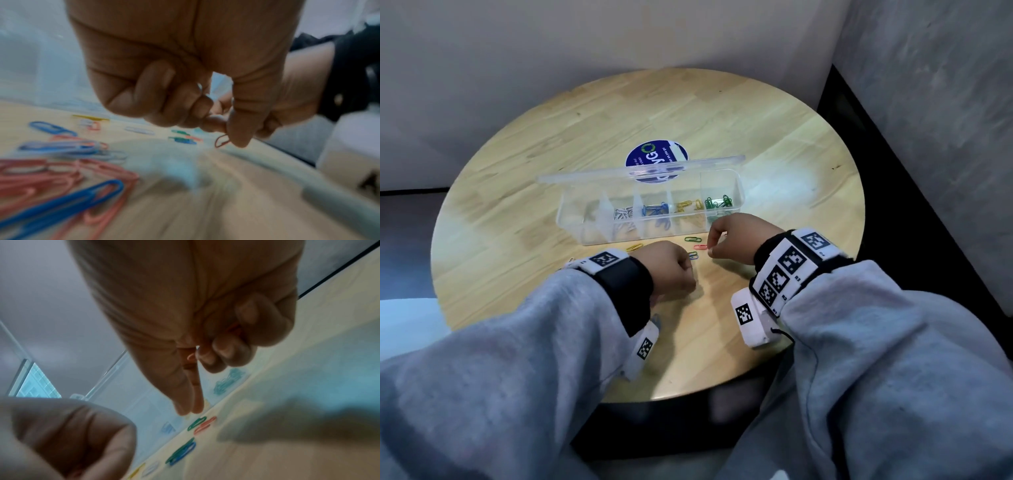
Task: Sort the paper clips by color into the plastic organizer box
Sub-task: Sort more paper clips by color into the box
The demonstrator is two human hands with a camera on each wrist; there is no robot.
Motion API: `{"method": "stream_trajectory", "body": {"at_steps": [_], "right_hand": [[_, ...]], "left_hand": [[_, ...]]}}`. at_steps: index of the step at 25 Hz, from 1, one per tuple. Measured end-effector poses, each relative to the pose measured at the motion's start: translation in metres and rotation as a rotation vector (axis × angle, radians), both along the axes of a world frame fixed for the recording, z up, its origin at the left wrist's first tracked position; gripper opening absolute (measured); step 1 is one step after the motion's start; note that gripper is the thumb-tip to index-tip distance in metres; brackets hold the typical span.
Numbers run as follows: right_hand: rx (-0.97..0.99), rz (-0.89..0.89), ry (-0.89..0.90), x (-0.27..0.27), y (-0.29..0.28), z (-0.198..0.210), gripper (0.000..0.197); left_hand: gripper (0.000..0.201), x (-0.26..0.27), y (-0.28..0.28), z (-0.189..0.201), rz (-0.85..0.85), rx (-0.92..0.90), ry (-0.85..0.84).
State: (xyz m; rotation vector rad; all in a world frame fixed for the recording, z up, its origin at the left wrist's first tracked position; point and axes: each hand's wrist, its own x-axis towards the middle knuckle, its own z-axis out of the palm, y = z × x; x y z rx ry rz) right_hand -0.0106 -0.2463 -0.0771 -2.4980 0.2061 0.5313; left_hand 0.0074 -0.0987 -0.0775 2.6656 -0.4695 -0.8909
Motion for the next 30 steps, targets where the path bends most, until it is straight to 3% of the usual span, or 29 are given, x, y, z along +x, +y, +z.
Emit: {"method": "stream_trajectory", "body": {"at_steps": [4,8,12,20,25,30], "right_hand": [[-0.023,0.014,0.045,0.006,0.009,-0.002,0.025],[-0.146,0.072,0.050,0.010,0.013,-0.008,0.022],[-0.191,0.087,0.038,0.009,0.011,-0.013,0.007],[-0.239,0.047,0.167,0.016,0.009,-0.026,0.010],[-0.092,-0.071,0.197,0.006,0.007,-0.014,0.007],[0.365,-0.300,0.218,-0.008,0.021,-0.001,0.021]], "left_hand": [[0.022,0.012,0.032,0.010,0.312,-0.389,0.293],[0.032,0.017,0.055,0.018,0.556,-0.691,0.386],[0.034,0.018,0.065,0.017,0.621,-0.805,0.430],[0.025,0.019,0.079,0.014,0.829,-0.907,0.509],[0.028,0.019,0.103,0.018,0.882,-0.989,0.527],[0.018,0.022,0.119,0.039,0.875,-0.962,0.507]]}}
